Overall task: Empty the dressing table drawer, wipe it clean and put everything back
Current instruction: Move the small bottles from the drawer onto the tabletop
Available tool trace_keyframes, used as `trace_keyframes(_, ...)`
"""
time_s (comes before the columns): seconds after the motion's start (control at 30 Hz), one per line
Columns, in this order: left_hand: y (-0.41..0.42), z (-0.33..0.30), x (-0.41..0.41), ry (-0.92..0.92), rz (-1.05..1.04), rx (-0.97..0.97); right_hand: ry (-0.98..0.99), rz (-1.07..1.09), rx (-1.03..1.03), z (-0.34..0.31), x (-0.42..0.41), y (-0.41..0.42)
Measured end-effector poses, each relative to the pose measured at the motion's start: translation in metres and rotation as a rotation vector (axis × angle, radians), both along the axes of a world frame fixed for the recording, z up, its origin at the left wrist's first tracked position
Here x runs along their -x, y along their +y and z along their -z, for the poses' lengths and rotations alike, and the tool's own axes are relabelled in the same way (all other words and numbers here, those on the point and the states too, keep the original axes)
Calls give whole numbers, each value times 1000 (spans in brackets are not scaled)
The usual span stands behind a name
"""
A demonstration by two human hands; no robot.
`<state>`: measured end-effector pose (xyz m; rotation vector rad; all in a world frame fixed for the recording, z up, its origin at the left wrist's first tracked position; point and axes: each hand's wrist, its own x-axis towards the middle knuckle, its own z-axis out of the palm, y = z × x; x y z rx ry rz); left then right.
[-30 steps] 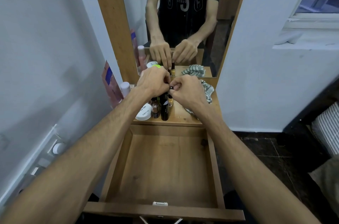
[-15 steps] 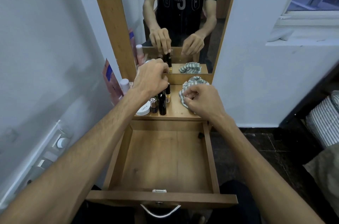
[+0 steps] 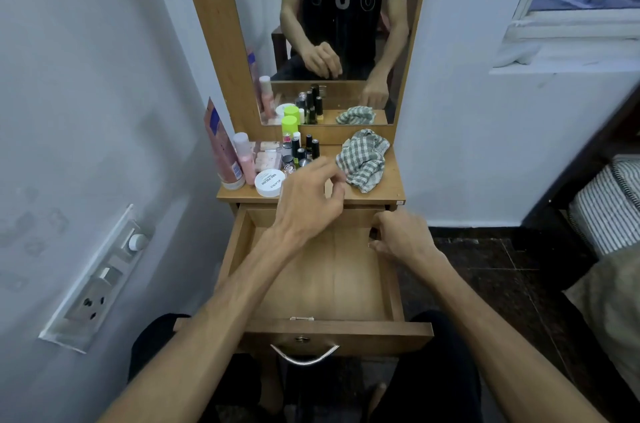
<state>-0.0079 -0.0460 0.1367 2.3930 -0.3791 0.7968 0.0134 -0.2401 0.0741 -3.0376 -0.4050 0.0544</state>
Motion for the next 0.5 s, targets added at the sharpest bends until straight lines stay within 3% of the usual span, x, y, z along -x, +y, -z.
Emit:
trace_keyframes(0.33, 26, 56, 37, 205, -86, -40, -55, 25, -120, 4, 8, 0)
trace_keyframes(0.5, 39, 73, 42, 306, -119, -71, -69, 58, -439, -36, 11, 12)
